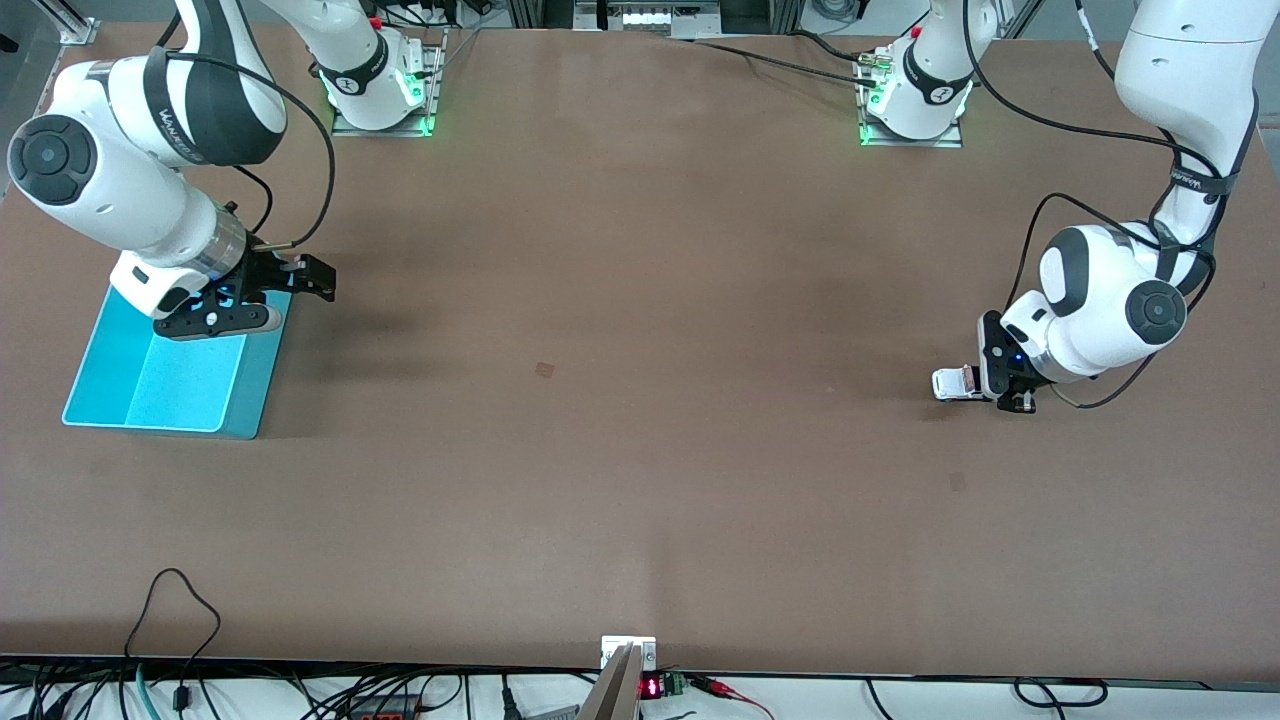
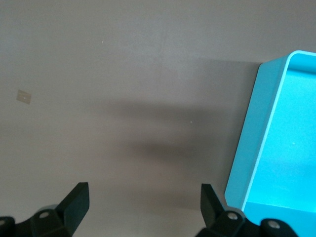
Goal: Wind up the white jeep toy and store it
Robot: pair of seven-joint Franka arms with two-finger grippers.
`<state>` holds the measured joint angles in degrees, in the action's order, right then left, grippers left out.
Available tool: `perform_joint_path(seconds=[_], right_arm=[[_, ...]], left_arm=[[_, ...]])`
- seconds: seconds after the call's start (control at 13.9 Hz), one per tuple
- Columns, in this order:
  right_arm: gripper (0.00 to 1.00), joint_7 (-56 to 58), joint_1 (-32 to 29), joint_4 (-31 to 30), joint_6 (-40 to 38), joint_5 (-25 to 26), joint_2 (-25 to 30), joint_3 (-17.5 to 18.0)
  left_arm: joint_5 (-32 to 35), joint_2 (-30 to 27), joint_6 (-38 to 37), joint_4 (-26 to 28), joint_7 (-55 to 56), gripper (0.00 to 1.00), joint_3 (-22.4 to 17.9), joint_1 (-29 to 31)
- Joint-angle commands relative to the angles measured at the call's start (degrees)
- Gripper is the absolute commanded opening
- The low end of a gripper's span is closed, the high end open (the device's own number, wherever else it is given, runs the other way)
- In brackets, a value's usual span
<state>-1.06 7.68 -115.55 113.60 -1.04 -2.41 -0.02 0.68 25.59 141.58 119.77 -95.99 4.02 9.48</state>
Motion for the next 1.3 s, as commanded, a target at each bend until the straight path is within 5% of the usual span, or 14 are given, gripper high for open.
perform_joint_path(seconds=[0.0,1.23], right_arm=[[1.00,-1.48,0.41,-0.64,-0.31,0.86,0.47,-0.07],[1.00,-1.66,0.41,-0.55,-1.63,0.77,0.39,-0.07]], left_arm=[[-1.91,-0.19,0.54,0.81,-2.01,0.33,0.46,0.63],[-0.95,2.71,0.46,0.02,-2.27,0.32,0.46,4.32]])
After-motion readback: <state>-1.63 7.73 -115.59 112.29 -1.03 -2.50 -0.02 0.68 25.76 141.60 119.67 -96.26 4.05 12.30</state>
